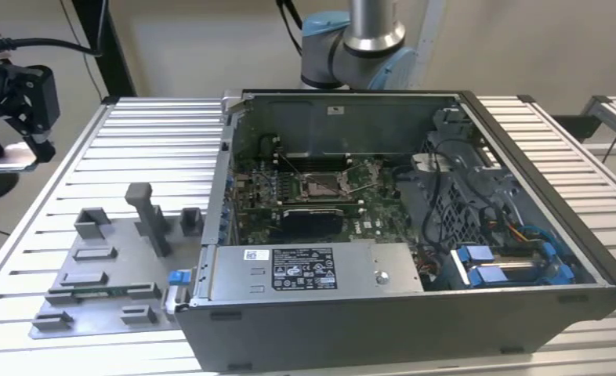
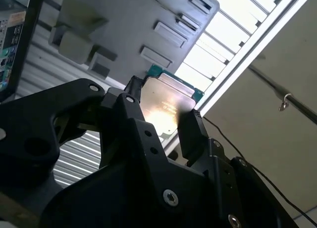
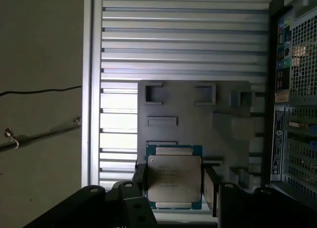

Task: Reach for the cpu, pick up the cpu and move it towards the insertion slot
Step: 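Pick up the cpu and move it towards the insertion slot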

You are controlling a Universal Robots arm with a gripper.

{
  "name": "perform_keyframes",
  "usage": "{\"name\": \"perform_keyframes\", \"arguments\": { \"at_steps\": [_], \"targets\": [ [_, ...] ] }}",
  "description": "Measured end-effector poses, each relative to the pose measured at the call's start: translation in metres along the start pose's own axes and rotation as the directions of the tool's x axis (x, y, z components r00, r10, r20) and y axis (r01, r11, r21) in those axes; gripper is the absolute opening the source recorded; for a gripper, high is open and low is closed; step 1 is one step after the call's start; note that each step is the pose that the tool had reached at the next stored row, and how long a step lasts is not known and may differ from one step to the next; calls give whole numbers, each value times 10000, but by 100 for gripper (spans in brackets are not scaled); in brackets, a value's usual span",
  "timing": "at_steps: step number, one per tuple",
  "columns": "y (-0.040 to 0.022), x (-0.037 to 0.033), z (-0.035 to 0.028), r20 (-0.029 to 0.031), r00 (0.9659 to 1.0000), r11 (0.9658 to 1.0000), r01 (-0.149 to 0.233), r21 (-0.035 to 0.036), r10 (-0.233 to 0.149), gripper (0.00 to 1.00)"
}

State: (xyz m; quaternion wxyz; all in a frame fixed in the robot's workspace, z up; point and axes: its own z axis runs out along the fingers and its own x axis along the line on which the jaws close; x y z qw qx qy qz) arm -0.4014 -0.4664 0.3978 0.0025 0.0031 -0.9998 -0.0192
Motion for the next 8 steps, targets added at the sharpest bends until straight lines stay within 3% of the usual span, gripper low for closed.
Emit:
{"name": "perform_keyframes", "arguments": {
  "at_steps": [8],
  "targets": [
    [-1, -105, 0, 1, 10000, 10000, 0, 0, 0, 0]
  ]
}}
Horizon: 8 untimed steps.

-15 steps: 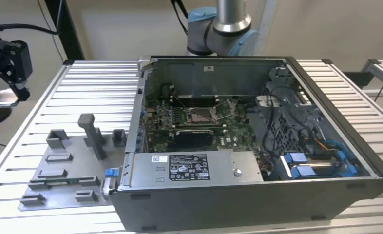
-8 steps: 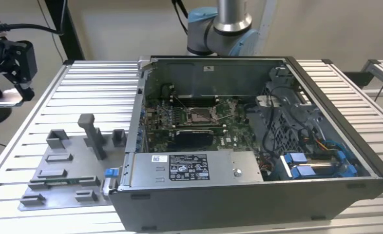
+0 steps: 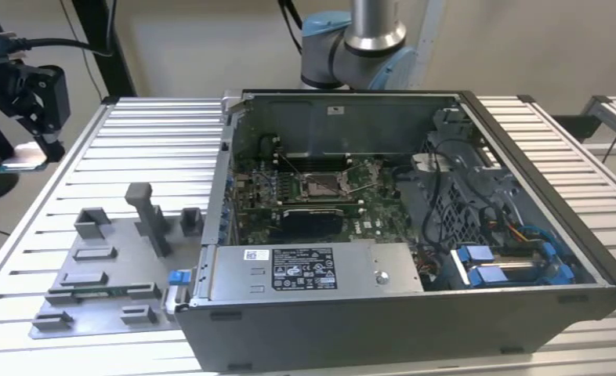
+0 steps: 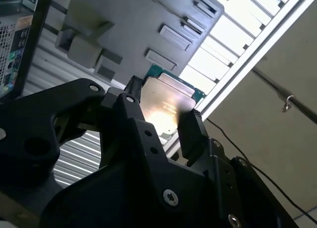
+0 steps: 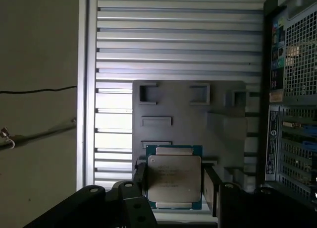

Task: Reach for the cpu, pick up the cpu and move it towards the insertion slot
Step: 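Pick up the cpu and move it towards the insertion slot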

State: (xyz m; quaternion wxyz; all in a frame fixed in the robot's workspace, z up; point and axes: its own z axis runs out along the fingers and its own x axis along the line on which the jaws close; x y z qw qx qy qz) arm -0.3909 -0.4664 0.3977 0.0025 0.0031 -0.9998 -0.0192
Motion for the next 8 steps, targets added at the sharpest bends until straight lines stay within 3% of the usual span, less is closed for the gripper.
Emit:
{"name": "perform_keyframes", "arguments": {
  "at_steps": [8],
  "targets": [
    [-1, -118, 0, 1, 10000, 10000, 0, -1, 0, 0]
  ]
}}
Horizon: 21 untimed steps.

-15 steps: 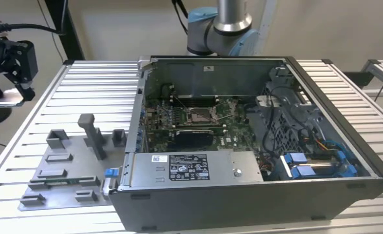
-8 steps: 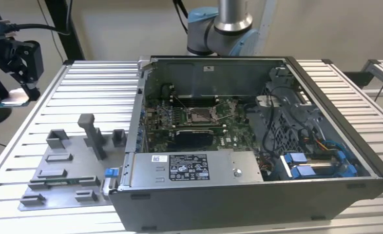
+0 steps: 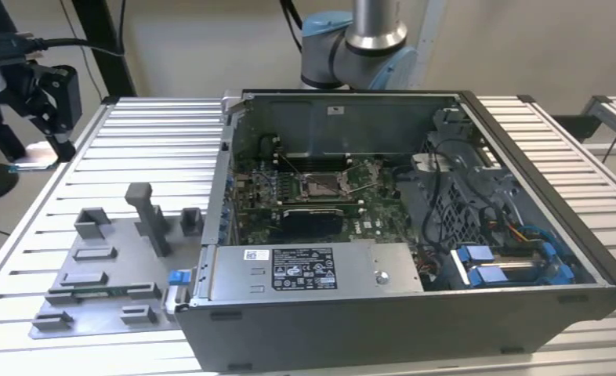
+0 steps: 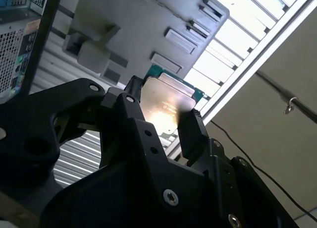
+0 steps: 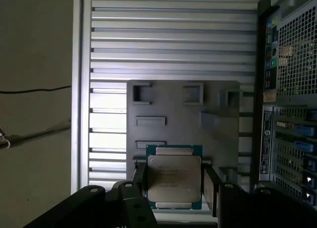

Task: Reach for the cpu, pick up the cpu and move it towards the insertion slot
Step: 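Pick up the cpu and move it towards the insertion slot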

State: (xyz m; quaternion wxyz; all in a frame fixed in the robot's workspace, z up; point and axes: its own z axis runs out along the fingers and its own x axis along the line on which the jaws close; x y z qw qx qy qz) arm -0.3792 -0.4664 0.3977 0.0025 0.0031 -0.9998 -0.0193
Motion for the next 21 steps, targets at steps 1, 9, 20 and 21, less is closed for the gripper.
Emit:
{"name": "perform_keyframes", "arguments": {
  "at_steps": [1, 9, 20, 21],
  "targets": [
    [0, -16, -1, -1, 10000, 10000, 0, 1, 0, 0],
    [-1, -139, -1, -1, 10000, 10000, 0, 1, 0, 0],
    [-2, -307, -2, 0, 10000, 10000, 1, 1, -1, 0],
    [-2, -323, -2, -1, 10000, 10000, 1, 0, -1, 0]
  ]
}}
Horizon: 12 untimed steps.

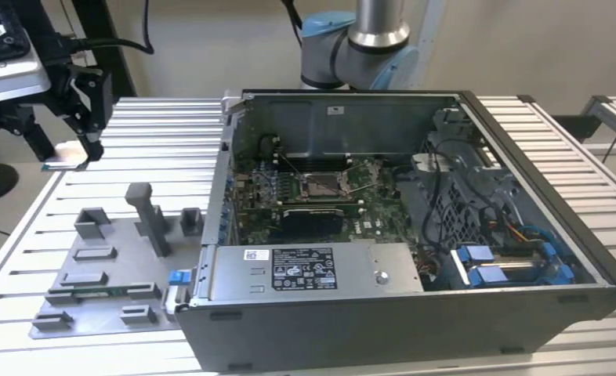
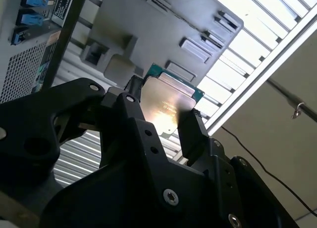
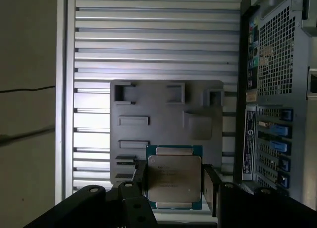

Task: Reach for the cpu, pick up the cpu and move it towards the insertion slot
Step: 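Pick up the cpu and move it towards the insertion slot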

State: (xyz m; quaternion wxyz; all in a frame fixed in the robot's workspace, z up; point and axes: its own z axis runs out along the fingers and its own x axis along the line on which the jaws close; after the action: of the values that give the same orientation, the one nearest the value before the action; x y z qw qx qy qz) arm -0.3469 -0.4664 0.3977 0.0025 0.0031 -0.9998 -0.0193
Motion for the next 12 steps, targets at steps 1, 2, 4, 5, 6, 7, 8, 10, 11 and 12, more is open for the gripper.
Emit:
{"name": "perform_keyframes", "arguments": {
  "at_steps": [1, 2, 4, 5, 6, 7, 8, 10, 11, 12],
  "targets": [
    [0, -15, 0, 0, 10000, 10000, 0, 0, 0, 0],
    [0, -30, 0, 0, 10000, 10000, 0, 0, 0, 0],
    [0, -60, 0, 0, 10000, 10000, -1, 0, 1, 0],
    [0, -76, -1, 0, 10000, 10000, -1, 0, 1, 0],
    [0, -91, -1, 0, 10000, 10000, -1, 0, 1, 0],
    [0, -106, -1, 0, 10000, 10000, 0, 1, 0, 0],
    [-1, -120, 0, 0, 10000, 10000, 0, 0, 0, 0],
    [-1, -148, 0, 0, 10000, 10000, 0, 0, 0, 0],
    [-1, -163, -1, 0, 10000, 10000, 0, 0, 0, 0],
    [-1, -177, -1, 0, 10000, 10000, 0, 0, 0, 0]
  ]
}}
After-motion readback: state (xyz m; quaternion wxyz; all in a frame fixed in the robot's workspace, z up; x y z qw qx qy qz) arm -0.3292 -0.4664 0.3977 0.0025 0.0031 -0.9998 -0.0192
